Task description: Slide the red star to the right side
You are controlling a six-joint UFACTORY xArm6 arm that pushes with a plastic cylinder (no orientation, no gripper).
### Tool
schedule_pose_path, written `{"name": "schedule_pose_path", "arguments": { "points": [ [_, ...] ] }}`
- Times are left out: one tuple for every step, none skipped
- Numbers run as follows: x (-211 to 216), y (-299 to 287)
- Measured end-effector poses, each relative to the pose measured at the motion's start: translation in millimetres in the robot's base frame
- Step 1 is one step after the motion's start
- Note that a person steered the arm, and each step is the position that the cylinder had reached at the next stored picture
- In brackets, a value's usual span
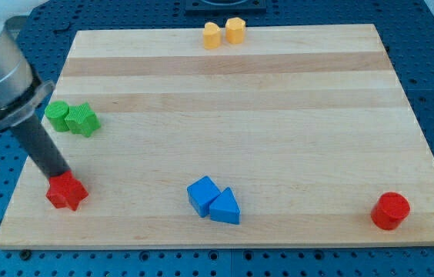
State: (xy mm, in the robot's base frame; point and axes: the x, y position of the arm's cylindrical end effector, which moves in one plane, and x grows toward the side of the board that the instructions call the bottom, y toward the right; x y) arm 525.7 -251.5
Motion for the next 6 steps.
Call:
{"name": "schedule_pose_path", "arguments": {
  "points": [
    [4.5,-28.5],
    [28.6,-30.9],
    [51.0,-15.1],
    [36.4,17.5],
    [-3.8,51.6],
    [-35.6,97.4]
  ]
}}
